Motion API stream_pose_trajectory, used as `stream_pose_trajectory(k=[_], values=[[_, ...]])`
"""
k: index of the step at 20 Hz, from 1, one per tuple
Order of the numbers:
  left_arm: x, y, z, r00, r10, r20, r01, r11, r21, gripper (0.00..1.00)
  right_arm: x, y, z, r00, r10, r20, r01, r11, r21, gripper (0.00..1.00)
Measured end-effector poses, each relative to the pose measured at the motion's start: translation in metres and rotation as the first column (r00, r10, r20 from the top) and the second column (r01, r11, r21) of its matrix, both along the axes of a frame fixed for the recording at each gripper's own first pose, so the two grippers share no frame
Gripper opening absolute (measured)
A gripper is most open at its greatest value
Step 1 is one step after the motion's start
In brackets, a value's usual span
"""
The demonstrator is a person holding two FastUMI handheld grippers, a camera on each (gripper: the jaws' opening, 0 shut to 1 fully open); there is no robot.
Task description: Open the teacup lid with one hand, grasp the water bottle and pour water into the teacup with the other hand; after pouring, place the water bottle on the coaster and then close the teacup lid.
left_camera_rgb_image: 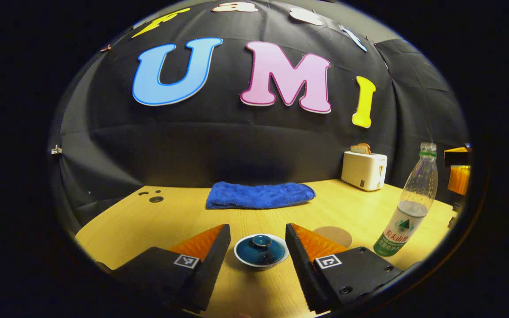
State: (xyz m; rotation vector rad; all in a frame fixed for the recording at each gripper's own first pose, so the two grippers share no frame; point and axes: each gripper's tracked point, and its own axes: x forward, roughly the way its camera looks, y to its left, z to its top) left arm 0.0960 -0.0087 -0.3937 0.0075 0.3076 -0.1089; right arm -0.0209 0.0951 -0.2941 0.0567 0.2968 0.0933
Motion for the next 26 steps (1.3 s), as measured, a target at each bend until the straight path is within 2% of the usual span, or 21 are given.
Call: stream_pose_trajectory(k=[2, 3, 5, 7, 9, 11, 12, 13, 14, 16, 17, 20, 22, 23, 24, 25, 26], values=[[0.007, -0.002, -0.009, 1.000, 0.000, -0.016, 0.000, 1.000, 0.016, 0.76, -0.001, -0.001, -0.007, 1.000, -0.004, -0.009, 0.004, 1.000, 0.001, 0.97], [0.010, -0.003, -0.013, 1.000, -0.003, -0.024, 0.004, 1.000, 0.018, 0.68, -0.001, -0.002, -0.011, 1.000, -0.007, -0.014, 0.007, 1.000, 0.007, 0.97], [0.012, -0.006, -0.021, 0.999, -0.015, -0.043, 0.017, 0.999, 0.027, 0.67, -0.001, -0.002, -0.015, 1.000, -0.013, -0.025, 0.014, 1.000, 0.022, 0.97], [0.011, -0.007, -0.030, 0.998, -0.029, -0.059, 0.032, 0.999, 0.040, 0.58, 0.001, -0.004, -0.017, 0.999, -0.018, -0.028, 0.019, 0.999, 0.027, 0.97], [0.013, -0.006, -0.033, 0.998, -0.022, -0.065, 0.026, 0.998, 0.059, 0.59, 0.002, -0.007, -0.021, 0.999, -0.023, -0.030, 0.023, 0.999, 0.025, 0.97], [0.014, -0.003, -0.034, 0.998, -0.010, -0.065, 0.014, 0.997, 0.071, 0.54, 0.004, -0.009, -0.026, 0.999, -0.026, -0.035, 0.027, 0.999, 0.027, 0.97], [0.013, -0.004, -0.035, 0.998, -0.010, -0.064, 0.015, 0.997, 0.071, 0.51, 0.004, -0.009, -0.030, 0.999, -0.026, -0.039, 0.027, 0.999, 0.027, 0.97], [0.012, -0.005, -0.034, 0.998, -0.010, -0.063, 0.015, 0.997, 0.072, 0.42, 0.004, -0.009, -0.034, 0.999, -0.025, -0.044, 0.026, 0.999, 0.026, 0.97], [0.014, -0.006, -0.033, 0.998, -0.013, -0.057, 0.017, 0.998, 0.067, 0.37, 0.004, -0.008, -0.039, 0.999, -0.024, -0.048, 0.026, 0.999, 0.025, 0.97], [0.014, -0.006, -0.026, 0.999, -0.011, -0.038, 0.013, 0.999, 0.046, 0.36, 0.002, -0.005, -0.051, 0.998, -0.022, -0.061, 0.024, 0.999, 0.033, 0.97], [0.016, -0.004, -0.019, 1.000, 0.000, -0.022, 0.000, 1.000, 0.027, 0.29, 0.002, -0.003, -0.059, 0.997, -0.020, -0.071, 0.023, 0.999, 0.041, 0.97], [0.018, -0.001, 0.016, 0.999, 0.031, 0.040, -0.029, 0.999, -0.040, 0.32, 0.005, 0.006, -0.082, 0.995, -0.016, -0.094, 0.020, 0.999, 0.045, 0.97], [0.014, 0.004, 0.034, 0.997, 0.047, 0.068, -0.044, 0.998, -0.041, 0.28, 0.008, 0.013, -0.097, 0.994, -0.005, -0.108, 0.010, 0.999, 0.044, 0.97], [0.012, 0.008, 0.041, 0.996, 0.055, 0.074, -0.052, 0.998, -0.041, 0.28, 0.010, 0.016, -0.104, 0.993, -0.003, -0.115, 0.009, 0.999, 0.050, 0.97], [0.009, 0.011, 0.046, 0.995, 0.062, 0.076, -0.058, 0.997, -0.049, 0.35, 0.011, 0.017, -0.110, 0.993, -0.005, -0.121, 0.013, 0.998, 0.059, 0.97], [0.006, 0.013, 0.050, 0.995, 0.067, 0.075, -0.063, 0.996, -0.056, 0.28, 0.013, 0.016, -0.113, 0.992, -0.016, -0.127, 0.025, 0.997, 0.071, 0.97], [0.003, 0.016, 0.053, 0.994, 0.074, 0.074, -0.070, 0.996, -0.061, 0.32, 0.015, 0.017, -0.117, 0.991, -0.026, -0.133, 0.038, 0.995, 0.088, 0.97]])
